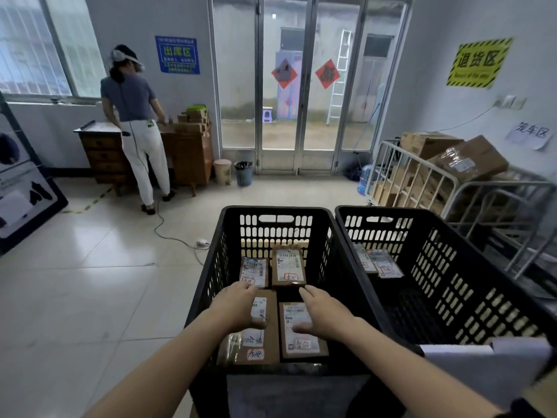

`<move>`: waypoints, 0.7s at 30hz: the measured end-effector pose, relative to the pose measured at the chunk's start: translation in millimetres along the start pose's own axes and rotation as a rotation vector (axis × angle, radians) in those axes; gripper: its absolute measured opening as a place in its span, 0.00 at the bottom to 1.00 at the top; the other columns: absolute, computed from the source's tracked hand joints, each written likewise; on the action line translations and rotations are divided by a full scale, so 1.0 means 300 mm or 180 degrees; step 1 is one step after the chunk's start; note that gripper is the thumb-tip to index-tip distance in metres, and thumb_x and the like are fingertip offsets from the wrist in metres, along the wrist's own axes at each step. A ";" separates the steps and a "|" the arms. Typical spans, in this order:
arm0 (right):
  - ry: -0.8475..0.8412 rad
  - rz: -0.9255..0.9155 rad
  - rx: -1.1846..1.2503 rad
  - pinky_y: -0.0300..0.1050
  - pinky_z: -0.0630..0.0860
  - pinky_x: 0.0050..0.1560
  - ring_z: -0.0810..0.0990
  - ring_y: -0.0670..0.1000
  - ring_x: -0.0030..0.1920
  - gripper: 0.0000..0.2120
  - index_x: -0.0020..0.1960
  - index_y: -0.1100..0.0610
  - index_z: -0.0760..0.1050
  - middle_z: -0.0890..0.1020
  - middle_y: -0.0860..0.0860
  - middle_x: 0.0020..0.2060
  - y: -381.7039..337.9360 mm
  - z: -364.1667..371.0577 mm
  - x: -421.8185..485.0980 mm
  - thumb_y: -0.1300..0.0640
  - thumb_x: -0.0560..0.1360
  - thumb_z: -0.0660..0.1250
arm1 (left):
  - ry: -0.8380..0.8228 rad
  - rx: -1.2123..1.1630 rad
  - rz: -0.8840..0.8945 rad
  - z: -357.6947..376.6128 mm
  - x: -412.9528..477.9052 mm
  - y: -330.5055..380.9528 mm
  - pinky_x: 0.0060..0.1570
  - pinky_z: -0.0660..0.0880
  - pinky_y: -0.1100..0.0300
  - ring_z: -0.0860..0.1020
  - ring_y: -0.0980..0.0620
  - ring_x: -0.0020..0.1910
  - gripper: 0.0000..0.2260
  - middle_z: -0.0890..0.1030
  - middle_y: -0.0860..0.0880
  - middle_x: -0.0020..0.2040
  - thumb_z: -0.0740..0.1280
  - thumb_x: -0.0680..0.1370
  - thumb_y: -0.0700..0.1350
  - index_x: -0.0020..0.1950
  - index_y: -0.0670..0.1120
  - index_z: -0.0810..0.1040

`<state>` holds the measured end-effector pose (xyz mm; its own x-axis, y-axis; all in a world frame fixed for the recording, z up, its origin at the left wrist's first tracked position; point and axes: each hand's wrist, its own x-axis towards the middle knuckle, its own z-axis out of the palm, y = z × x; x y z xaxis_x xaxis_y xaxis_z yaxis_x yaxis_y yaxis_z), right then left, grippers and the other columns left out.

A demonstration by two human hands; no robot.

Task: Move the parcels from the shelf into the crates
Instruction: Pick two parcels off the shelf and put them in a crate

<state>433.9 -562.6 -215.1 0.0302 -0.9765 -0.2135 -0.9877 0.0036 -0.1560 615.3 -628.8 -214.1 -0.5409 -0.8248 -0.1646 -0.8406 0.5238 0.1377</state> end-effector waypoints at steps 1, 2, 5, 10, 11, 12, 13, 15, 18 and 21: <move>0.0065 0.0017 0.0030 0.49 0.59 0.74 0.54 0.54 0.75 0.40 0.75 0.59 0.50 0.55 0.55 0.75 -0.010 -0.007 -0.028 0.42 0.74 0.65 | 0.0063 0.0004 0.0038 -0.009 -0.023 0.011 0.71 0.62 0.54 0.63 0.50 0.72 0.37 0.65 0.48 0.72 0.69 0.71 0.59 0.73 0.46 0.60; 0.0141 0.0044 0.0074 0.49 0.60 0.73 0.56 0.54 0.75 0.39 0.75 0.60 0.52 0.57 0.54 0.75 -0.019 -0.013 -0.053 0.42 0.74 0.64 | 0.0124 0.0013 0.0075 -0.018 -0.049 0.021 0.70 0.62 0.54 0.63 0.49 0.71 0.36 0.65 0.48 0.72 0.68 0.71 0.59 0.73 0.45 0.61; 0.0369 0.0172 0.0192 0.48 0.61 0.72 0.58 0.53 0.74 0.38 0.75 0.60 0.53 0.59 0.54 0.74 -0.050 -0.026 -0.140 0.43 0.75 0.64 | 0.0325 0.0014 0.0205 -0.036 -0.137 0.044 0.70 0.63 0.55 0.64 0.49 0.71 0.34 0.66 0.47 0.72 0.67 0.73 0.58 0.73 0.44 0.61; 0.0674 0.0364 0.0289 0.46 0.58 0.72 0.56 0.53 0.75 0.37 0.75 0.61 0.51 0.57 0.55 0.75 -0.102 -0.014 -0.319 0.44 0.76 0.62 | 0.0523 -0.0013 0.0426 -0.035 -0.286 0.076 0.70 0.61 0.56 0.61 0.49 0.72 0.34 0.64 0.47 0.73 0.65 0.74 0.58 0.74 0.43 0.58; 0.0725 0.0395 0.0294 0.46 0.58 0.72 0.56 0.53 0.75 0.37 0.75 0.61 0.51 0.57 0.55 0.75 -0.112 -0.006 -0.358 0.43 0.76 0.61 | 0.0524 -0.0008 0.0458 -0.029 -0.311 0.084 0.70 0.61 0.56 0.61 0.49 0.72 0.35 0.64 0.47 0.73 0.65 0.74 0.59 0.74 0.44 0.58; 0.0765 0.0429 0.0302 0.46 0.58 0.72 0.56 0.53 0.74 0.37 0.75 0.61 0.51 0.58 0.54 0.75 -0.120 0.004 -0.396 0.43 0.76 0.61 | 0.0524 -0.0021 0.0486 -0.023 -0.336 0.091 0.70 0.61 0.55 0.61 0.49 0.72 0.35 0.63 0.47 0.73 0.65 0.74 0.59 0.74 0.44 0.58; 0.0794 0.0471 0.0313 0.46 0.58 0.72 0.56 0.52 0.74 0.37 0.75 0.61 0.51 0.58 0.54 0.75 -0.124 0.015 -0.436 0.43 0.76 0.61 | 0.0526 -0.0043 0.0517 -0.015 -0.361 0.101 0.71 0.61 0.55 0.61 0.48 0.73 0.35 0.63 0.47 0.74 0.66 0.74 0.59 0.74 0.44 0.57; 0.0812 0.0566 0.0326 0.46 0.58 0.72 0.56 0.52 0.75 0.37 0.76 0.60 0.50 0.58 0.54 0.75 -0.125 0.044 -0.513 0.43 0.76 0.61 | 0.0542 -0.0076 0.0589 0.003 -0.406 0.126 0.71 0.61 0.55 0.60 0.48 0.73 0.35 0.62 0.47 0.74 0.66 0.74 0.58 0.74 0.44 0.58; 0.0833 0.0759 0.0348 0.46 0.59 0.72 0.56 0.52 0.75 0.37 0.76 0.60 0.50 0.57 0.53 0.75 -0.116 0.084 -0.633 0.43 0.76 0.61 | 0.0577 -0.0032 0.0721 0.034 -0.472 0.185 0.70 0.61 0.55 0.61 0.47 0.72 0.34 0.63 0.46 0.73 0.65 0.74 0.58 0.74 0.44 0.58; 0.0829 0.0990 0.0364 0.47 0.61 0.72 0.59 0.53 0.74 0.36 0.76 0.59 0.51 0.59 0.53 0.74 -0.103 0.118 -0.751 0.43 0.76 0.61 | 0.0542 -0.0040 0.0903 0.066 -0.525 0.259 0.70 0.60 0.56 0.60 0.48 0.73 0.33 0.62 0.47 0.74 0.64 0.75 0.57 0.75 0.44 0.57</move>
<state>463.1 -334.9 -196.4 -0.3211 -0.9469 -0.0188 -0.9198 0.3165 -0.2318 634.8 -454.1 -196.8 -0.7402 -0.6708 0.0475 -0.6562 0.7359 0.1668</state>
